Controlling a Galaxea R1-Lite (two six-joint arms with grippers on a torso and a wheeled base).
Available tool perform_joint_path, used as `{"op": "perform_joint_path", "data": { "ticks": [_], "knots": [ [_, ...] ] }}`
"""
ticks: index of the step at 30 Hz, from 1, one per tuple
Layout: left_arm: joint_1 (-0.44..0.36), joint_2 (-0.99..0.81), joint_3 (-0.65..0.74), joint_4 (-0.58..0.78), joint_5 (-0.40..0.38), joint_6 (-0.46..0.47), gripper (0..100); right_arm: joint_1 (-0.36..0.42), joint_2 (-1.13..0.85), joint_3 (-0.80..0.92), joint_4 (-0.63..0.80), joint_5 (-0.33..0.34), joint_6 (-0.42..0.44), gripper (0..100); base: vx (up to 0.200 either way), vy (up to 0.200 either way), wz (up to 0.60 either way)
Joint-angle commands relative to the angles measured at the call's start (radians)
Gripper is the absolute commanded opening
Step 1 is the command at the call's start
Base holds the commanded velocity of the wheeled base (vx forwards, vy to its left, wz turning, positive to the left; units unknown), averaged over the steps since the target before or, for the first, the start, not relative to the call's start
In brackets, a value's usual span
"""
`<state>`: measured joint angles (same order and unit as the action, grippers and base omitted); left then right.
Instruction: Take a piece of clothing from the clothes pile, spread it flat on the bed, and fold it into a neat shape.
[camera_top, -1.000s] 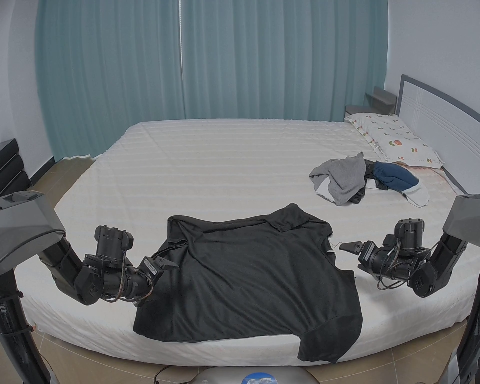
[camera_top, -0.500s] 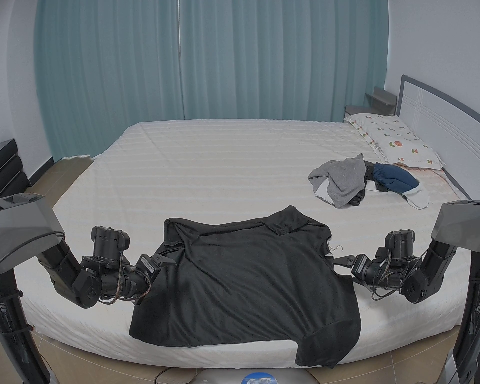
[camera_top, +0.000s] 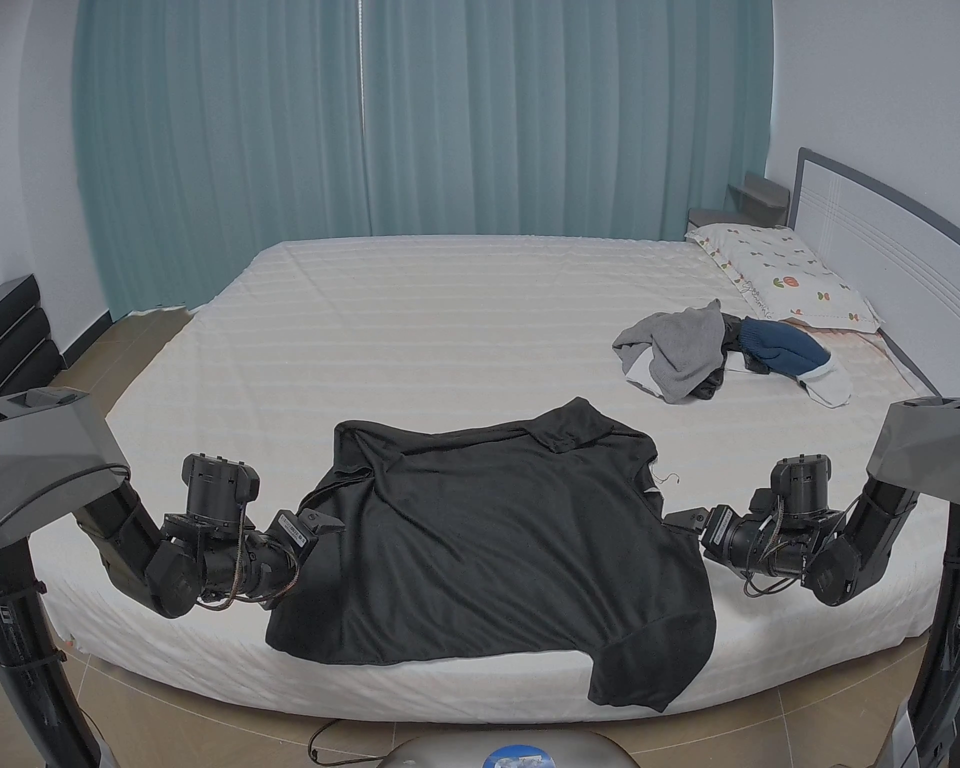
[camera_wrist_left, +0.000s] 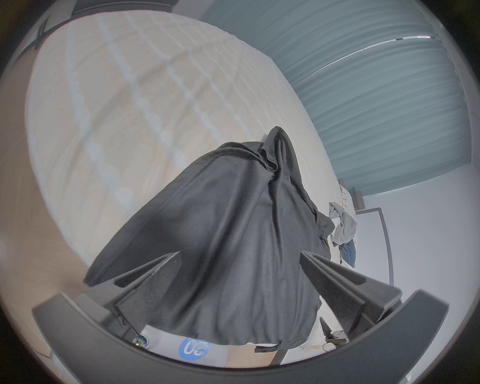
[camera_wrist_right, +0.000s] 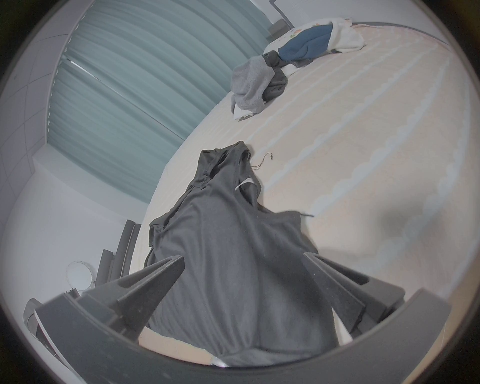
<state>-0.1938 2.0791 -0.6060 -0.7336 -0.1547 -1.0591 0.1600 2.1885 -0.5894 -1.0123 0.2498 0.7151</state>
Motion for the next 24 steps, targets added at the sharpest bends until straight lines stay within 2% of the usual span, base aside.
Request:
{"op": "perform_joint_path", "data": {
  "ticks": [1, 5, 10, 11, 14, 18, 24],
  "knots": [
    [0.002, 0.001, 0.028, 0.000, 0.058, 0.021, 100, -0.010, -0.090, 0.043, 0.043, -0.007, -0.011, 100, 0.000, 0.000, 0.00],
    [0.001, 0.002, 0.109, -0.016, 0.130, 0.076, 100, -0.051, -0.095, 0.120, 0.026, 0.003, -0.055, 100, 0.000, 0.000, 0.00],
    [0.002, 0.006, 0.173, -0.078, 0.138, 0.084, 100, -0.062, -0.084, 0.168, -0.042, 0.028, -0.046, 100, 0.000, 0.000, 0.00],
    [0.002, 0.022, 0.206, -0.105, 0.158, 0.088, 100, -0.062, -0.067, 0.204, -0.095, 0.036, -0.048, 100, 0.000, 0.000, 0.00],
    [0.002, 0.055, 0.216, -0.118, 0.185, 0.097, 100, -0.059, -0.055, 0.235, -0.138, 0.036, -0.054, 100, 0.000, 0.000, 0.00],
    [0.002, 0.160, 0.226, -0.225, 0.265, 0.149, 100, -0.057, -0.021, 0.272, -0.221, 0.036, -0.054, 100, 0.000, 0.000, 0.00],
    [0.001, 0.213, 0.255, -0.371, 0.276, 0.200, 100, -0.050, 0.010, 0.260, -0.226, 0.036, -0.055, 100, 0.000, 0.000, 0.00]
  ]
}}
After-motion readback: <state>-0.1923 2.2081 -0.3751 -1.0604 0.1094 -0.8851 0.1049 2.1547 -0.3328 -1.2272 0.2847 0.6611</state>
